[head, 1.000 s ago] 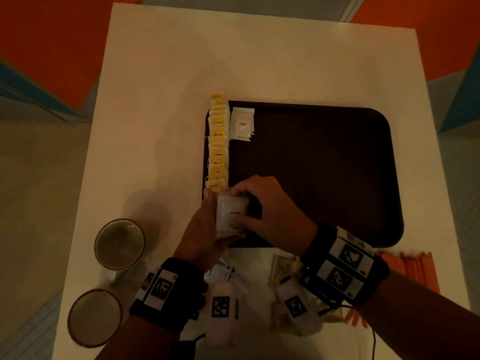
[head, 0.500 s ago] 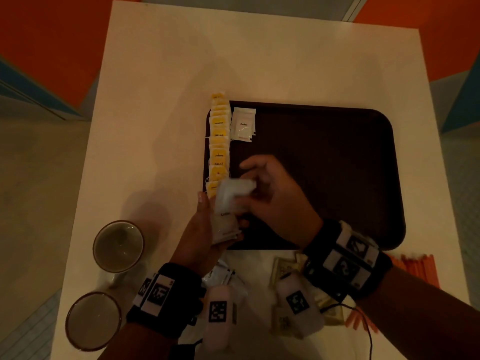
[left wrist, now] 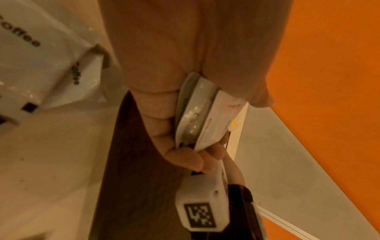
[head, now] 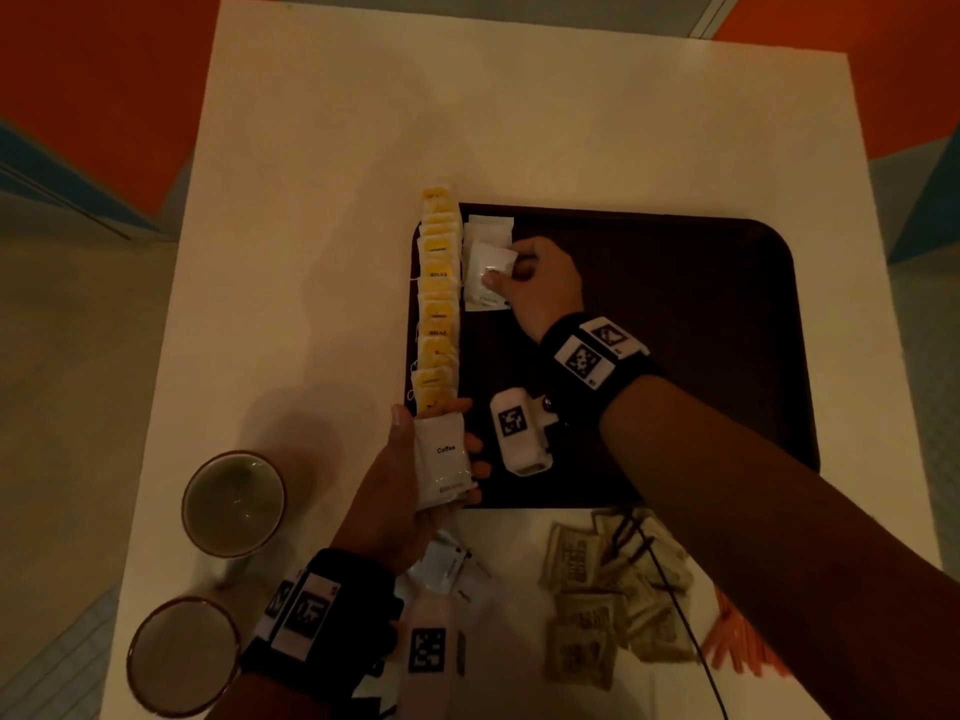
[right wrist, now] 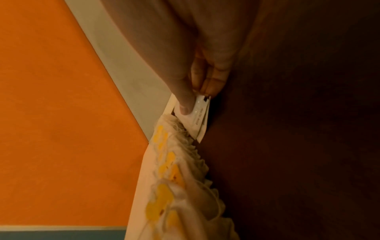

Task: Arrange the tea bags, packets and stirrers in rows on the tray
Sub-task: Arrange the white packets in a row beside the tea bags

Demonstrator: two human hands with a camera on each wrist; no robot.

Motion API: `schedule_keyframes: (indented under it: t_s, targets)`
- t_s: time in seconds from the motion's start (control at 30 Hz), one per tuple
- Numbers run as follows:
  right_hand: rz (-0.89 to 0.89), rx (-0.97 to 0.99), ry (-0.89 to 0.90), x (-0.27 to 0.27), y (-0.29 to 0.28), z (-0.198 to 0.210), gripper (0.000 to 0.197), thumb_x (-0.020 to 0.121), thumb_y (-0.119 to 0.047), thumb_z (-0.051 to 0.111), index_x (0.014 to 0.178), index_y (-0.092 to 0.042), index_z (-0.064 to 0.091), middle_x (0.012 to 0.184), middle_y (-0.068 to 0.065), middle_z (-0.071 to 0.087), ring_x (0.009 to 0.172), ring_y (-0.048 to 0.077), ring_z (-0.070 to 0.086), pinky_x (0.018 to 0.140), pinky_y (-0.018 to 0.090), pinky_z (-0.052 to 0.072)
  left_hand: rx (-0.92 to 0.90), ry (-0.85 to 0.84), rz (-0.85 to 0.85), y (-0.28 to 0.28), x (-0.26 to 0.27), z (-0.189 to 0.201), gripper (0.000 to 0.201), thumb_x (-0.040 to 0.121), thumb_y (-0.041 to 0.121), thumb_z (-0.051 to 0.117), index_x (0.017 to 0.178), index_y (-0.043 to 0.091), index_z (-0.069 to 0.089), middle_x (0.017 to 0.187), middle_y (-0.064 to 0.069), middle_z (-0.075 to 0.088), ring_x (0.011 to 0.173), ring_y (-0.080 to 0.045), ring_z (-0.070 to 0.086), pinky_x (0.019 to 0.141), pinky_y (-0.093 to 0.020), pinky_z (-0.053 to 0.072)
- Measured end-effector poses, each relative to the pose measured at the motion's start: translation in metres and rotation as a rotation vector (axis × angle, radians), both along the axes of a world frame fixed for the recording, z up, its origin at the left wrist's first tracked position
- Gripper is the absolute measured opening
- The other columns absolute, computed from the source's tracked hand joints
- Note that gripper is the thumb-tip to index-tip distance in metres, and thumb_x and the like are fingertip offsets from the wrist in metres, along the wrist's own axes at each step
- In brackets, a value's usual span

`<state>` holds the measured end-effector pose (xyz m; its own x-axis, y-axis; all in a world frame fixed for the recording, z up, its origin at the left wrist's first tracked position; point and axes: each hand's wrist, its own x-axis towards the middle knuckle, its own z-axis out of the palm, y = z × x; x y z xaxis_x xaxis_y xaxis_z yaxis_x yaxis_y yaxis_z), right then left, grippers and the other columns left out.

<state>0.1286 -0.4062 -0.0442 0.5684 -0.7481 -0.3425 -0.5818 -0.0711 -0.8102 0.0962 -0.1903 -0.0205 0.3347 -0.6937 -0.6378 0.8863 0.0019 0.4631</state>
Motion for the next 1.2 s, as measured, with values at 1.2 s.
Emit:
schedule_keyframes:
  t_s: [1.2]
  targets:
    - [0.084, -0.212, 0.039, -0.007, -0.002, 0.002, 0.035, 0.083, -0.019, 0.067, 0.115, -0.008, 0.059, 0.117, 0.014, 0.051, 0.100, 0.023, 0.057, 0.086, 0.019, 0.043, 0.026, -0.065, -0.046, 0.003, -0.002, -0.005, 0.076, 0.048, 0.076, 0.070, 0.103, 0.024, 0.071, 0.080, -0.005, 0.068, 0.067, -0.019, 0.067, 0.054, -0.029, 0.054]
